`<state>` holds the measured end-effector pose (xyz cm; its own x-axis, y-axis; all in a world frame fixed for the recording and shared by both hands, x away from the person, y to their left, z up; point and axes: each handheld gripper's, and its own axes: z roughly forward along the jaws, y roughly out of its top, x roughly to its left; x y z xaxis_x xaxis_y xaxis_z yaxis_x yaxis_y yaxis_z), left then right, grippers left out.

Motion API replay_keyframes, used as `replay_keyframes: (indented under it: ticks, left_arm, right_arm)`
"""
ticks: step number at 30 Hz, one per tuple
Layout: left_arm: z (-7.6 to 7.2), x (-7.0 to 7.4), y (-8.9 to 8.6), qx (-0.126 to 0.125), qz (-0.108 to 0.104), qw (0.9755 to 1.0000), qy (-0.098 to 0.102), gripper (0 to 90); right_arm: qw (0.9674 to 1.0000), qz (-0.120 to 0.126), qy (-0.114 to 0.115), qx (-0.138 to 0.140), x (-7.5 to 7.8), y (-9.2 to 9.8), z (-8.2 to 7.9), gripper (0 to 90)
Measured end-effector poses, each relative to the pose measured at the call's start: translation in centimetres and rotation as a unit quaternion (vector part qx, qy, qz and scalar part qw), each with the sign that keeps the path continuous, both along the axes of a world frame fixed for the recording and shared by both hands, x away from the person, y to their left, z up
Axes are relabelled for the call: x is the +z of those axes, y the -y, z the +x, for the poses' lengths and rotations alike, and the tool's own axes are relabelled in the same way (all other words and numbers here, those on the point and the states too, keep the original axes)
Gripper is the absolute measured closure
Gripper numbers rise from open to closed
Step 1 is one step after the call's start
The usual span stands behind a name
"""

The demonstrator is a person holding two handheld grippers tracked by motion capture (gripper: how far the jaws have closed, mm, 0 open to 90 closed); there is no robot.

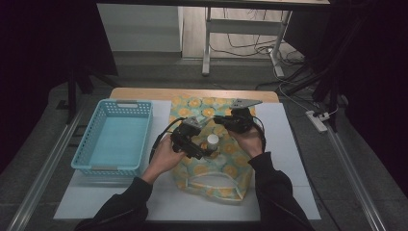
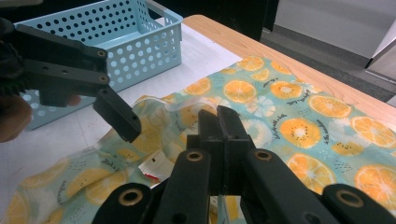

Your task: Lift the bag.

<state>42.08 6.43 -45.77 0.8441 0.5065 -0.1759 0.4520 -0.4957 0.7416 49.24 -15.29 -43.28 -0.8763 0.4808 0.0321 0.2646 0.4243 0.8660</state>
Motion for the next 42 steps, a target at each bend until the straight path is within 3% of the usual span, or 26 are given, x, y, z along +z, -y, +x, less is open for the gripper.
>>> replay_keyframes:
  ticks: [6,12,17,27,32,37,42]
  left_arm:
    - [-0.6,-0.2,-0.6,-0.002,-0.019,0.9998,-0.004,0.0]
    - [-1.6,-0.4,-1.0,-0.011,-0.012,0.9998,-0.006,0.4]
    - [-2.1,-0.9,-0.9,-0.045,-0.025,0.9983,-0.027,2.7]
    - [-3.6,-2.1,-0.3,-0.029,0.003,0.9995,-0.012,0.6]
    - [-4.0,-3.4,0.3,-0.022,0.012,0.9994,-0.025,0.1]
    - [-4.2,-4.6,1.3,-0.006,0.059,0.9981,-0.019,0.5]
    - [-4.0,-6.3,2.0,-0.017,0.089,0.9956,-0.023,0.2]
  right_arm:
    - [1.0,0.0,-0.001,-0.001,0.0,0.0,0.0,89.9]
    - [1.0,0.003,0.0,0.0,0.2,0.1,-0.1,89.9]
    - [1.0,0.003,-0.001,0.0,0.2,0.1,-0.1,89.9]
    - [1.0,0.003,-0.001,0.002,0.2,0.0,-0.3,89.9]
    - [1.0,0.005,0.0,0.003,0.3,0.1,-0.3,89.9]
    - [1.0,0.004,-0.001,0.005,0.3,0.0,-0.3,89.9]
    - [1.0,0.005,-0.001,0.004,0.3,0.0,-0.3,89.9]
